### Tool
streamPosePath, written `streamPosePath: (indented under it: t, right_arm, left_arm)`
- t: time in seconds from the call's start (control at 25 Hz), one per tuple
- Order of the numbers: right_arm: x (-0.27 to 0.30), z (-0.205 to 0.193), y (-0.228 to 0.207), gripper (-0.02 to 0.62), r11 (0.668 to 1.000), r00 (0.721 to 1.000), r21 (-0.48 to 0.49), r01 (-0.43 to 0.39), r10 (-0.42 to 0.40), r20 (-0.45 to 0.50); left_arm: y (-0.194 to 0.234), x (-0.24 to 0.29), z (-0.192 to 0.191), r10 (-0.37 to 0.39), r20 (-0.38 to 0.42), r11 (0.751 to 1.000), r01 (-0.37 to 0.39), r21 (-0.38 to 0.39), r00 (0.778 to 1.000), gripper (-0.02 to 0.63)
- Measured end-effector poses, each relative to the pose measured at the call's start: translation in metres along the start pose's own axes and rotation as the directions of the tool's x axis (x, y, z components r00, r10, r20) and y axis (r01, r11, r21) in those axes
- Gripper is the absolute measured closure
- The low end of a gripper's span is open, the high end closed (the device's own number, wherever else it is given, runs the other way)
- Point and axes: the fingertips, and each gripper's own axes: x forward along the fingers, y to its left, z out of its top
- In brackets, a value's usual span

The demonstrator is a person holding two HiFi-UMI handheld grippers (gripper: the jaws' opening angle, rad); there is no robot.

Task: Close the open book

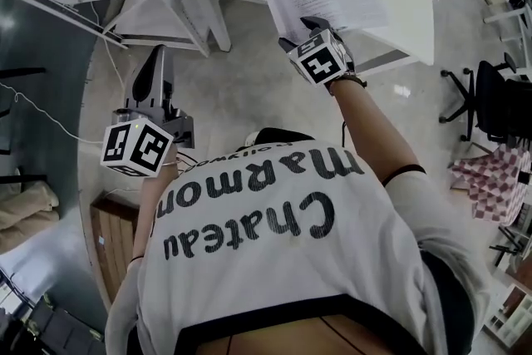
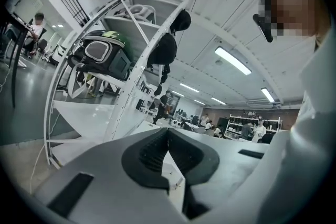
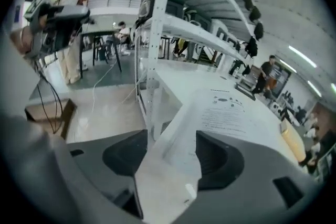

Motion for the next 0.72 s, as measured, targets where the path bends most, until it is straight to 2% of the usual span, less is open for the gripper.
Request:
streamPosePath:
  t: [0.12, 0.24, 0.52, 0.72]
  right_arm:
    - [0.012, -0.008, 0.004, 0.300, 0.987, 0.997, -0.157, 0.031, -0.041, -0.064]
    - [0.021, -0.022, 0.006, 0.278, 0.965, 0.989, -0.261, 0.029, -0.066, -0.134]
    - [0.031, -0.038, 0.004, 0.276, 0.920, 0.977, -0.385, 0.064, -0.138, -0.166]
    - [0.037, -0.046, 0.005, 0.276, 0.876, 0.970, -0.479, 0.053, -0.159, -0.183]
  left_arm:
    - [0.005, -0.004, -0.003, 0.014, -0.007, 1.000, -0.014, -0.004, 1.000, 0.583]
    - [0.009, -0.007, -0.003, 0.030, -0.007, 1.000, -0.030, -0.008, 1.000, 0.583]
    - [0.021, -0.015, -0.003, 0.066, -0.008, 0.998, -0.067, -0.009, 0.998, 0.583]
    - [0.025, -0.018, -0.003, 0.074, -0.010, 0.997, -0.074, -0.012, 0.997, 0.583]
